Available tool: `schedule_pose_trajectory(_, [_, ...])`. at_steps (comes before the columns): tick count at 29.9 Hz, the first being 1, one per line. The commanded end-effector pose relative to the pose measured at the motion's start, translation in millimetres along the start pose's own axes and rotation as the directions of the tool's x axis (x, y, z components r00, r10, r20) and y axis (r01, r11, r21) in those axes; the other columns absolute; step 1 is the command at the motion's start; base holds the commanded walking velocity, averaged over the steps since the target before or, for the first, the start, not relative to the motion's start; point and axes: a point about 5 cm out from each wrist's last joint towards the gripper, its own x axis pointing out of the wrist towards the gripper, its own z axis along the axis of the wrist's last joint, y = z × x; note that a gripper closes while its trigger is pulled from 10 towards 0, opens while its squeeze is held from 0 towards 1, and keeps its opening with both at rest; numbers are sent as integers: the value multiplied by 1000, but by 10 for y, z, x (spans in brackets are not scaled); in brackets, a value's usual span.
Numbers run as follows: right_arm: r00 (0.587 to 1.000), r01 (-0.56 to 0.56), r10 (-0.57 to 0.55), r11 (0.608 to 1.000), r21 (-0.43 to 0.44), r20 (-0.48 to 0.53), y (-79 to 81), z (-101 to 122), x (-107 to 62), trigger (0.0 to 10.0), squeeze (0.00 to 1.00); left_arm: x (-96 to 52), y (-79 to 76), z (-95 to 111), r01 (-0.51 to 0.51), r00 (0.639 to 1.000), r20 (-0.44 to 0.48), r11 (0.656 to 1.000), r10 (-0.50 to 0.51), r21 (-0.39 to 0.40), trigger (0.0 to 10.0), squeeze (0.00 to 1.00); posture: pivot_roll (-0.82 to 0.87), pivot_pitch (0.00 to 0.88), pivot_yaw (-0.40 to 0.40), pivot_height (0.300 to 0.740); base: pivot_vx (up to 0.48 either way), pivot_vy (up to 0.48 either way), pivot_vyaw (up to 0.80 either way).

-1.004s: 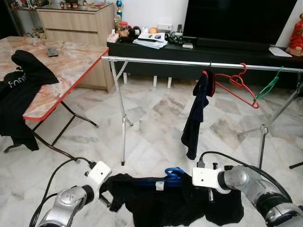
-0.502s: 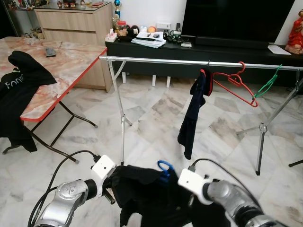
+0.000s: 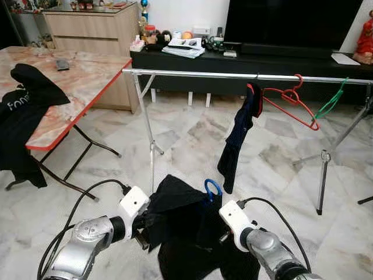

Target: Hang hanger

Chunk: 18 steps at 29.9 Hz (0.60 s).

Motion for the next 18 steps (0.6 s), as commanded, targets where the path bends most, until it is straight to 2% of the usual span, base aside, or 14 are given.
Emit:
schedule_pose_trajectory(1, [999,30,-29,999,35,-16,-33,1,0,0,0,-6,-22,81,18,1000,24,1000,-19,13,0,0,135,41,-12,740,0,0,0])
schedule_pose_trajectory(8, [994,-14,17,1000,28,-112,12,-145,-14,0,0,49,-35,231,2,995,99,1000,-5,30,0,0,133,35,-12,740,0,0,0])
schedule_pose_trajectory(10, [981,-101,97,995,-20,-169,76,-233,-27,0,0,80,-31,317,-26,990,140,999,21,36,0,0,132,31,-13,740,0,0,0])
schedule_pose_trajectory(15, [967,-198,185,978,-65,-173,134,-238,-31,0,0,99,-12,358,-51,987,155,998,44,43,0,0,132,31,-13,740,0,0,0])
schedule_pose_trajectory(18, [952,-289,282,956,-50,-122,162,-156,-35,0,0,101,0,341,-63,987,148,997,56,44,0,0,133,27,-14,740,0,0,0])
